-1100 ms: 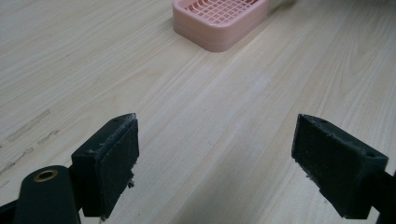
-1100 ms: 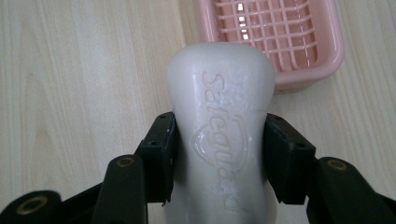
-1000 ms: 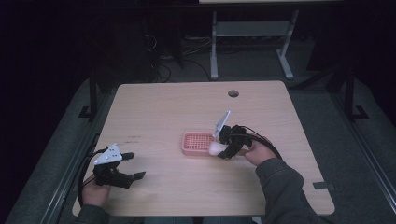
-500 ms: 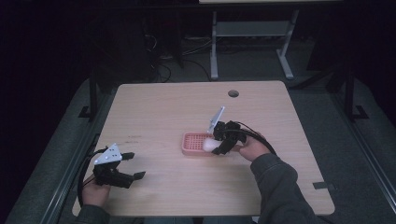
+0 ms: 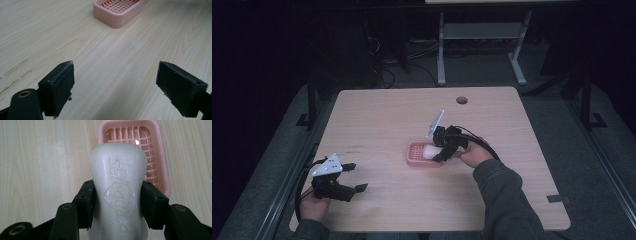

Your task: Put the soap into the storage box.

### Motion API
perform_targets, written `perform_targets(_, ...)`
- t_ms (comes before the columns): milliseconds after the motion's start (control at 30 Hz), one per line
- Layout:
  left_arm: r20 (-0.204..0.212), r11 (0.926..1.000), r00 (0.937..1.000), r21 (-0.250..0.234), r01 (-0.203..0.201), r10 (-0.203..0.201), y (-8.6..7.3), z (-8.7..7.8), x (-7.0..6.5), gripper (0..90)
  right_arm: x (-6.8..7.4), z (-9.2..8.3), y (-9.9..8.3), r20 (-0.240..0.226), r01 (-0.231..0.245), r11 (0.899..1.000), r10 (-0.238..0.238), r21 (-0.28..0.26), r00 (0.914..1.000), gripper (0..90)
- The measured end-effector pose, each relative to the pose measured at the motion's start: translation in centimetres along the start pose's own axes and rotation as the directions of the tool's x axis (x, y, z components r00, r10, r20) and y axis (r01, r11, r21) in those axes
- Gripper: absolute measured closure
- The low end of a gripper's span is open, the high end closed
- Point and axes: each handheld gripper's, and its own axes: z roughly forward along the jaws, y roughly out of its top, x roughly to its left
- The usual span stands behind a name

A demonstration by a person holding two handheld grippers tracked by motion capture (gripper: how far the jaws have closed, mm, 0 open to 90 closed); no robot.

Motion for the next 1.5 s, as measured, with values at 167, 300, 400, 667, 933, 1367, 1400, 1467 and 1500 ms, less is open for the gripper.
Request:
perform_targets(167, 0.0, 1.0, 1.0, -0.001, 0.001, -0.001, 0.0, 0.0, 0.0, 14.8, -0.3, 0.0, 0.8, -0.008, 0.008, 1.0, -0.007, 0.007, 0.9999, 48.7)
perform_targets(300, 0.0, 1.0, 1.0, -0.001, 0.0, 0.0, 0.0, 0.0, 0.0, 14.8, -0.6, 0.1, 1.3, -0.009, 0.011, 1.0, -0.011, 0.0, 0.9999, 48.8)
perform_targets(400, 0.0, 1.0, 1.0, -0.001, 0.001, -0.001, 0.0, 0.0, 0.1, 14.8, -0.7, 0.3, 1.9, -0.014, 0.02, 1.0, -0.02, 0.005, 0.9997, 48.7)
perform_targets(667, 0.001, 1.0, 1.0, -0.005, 0.003, -0.003, 0.0, -0.1, 0.0, 14.8, -1.0, 1.6, 3.0, -0.031, 0.027, 0.999, -0.027, 0.017, 0.9992, 48.7)
perform_targets(933, 0.003, 1.0, 1.0, -0.003, 0.002, -0.002, 0.0, 0.0, 0.1, 14.8, -1.5, 2.9, 3.4, -0.02, 0.014, 0.999, -0.013, 0.038, 0.9997, 48.7)
perform_targets(1367, 0.003, 1.0, 1.0, -0.005, 0.003, -0.003, 0.0, -0.1, 0.0, 14.8, -1.9, 4.5, 3.6, -0.035, 0.013, 0.999, -0.011, 0.049, 0.9993, 48.7)
perform_targets(1400, 0.003, 1.0, 1.0, -0.005, 0.003, -0.003, 0.0, -0.1, 0.0, 14.8, -1.9, 4.5, 3.6, -0.035, 0.013, 0.999, -0.011, 0.049, 0.9993, 48.7)
perform_targets(1467, 0.003, 1.0, 1.0, -0.005, 0.004, -0.004, 0.0, -0.1, 0.0, 14.8, -2.0, 4.6, 3.6, -0.032, 0.013, 0.999, -0.011, 0.052, 0.9994, 48.7)
perform_targets(1500, 0.003, 1.0, 1.0, -0.005, 0.004, -0.004, 0.0, -0.1, 0.0, 14.8, -2.0, 4.7, 3.6, -0.032, 0.012, 0.999, -0.01, 0.053, 0.9994, 48.7)
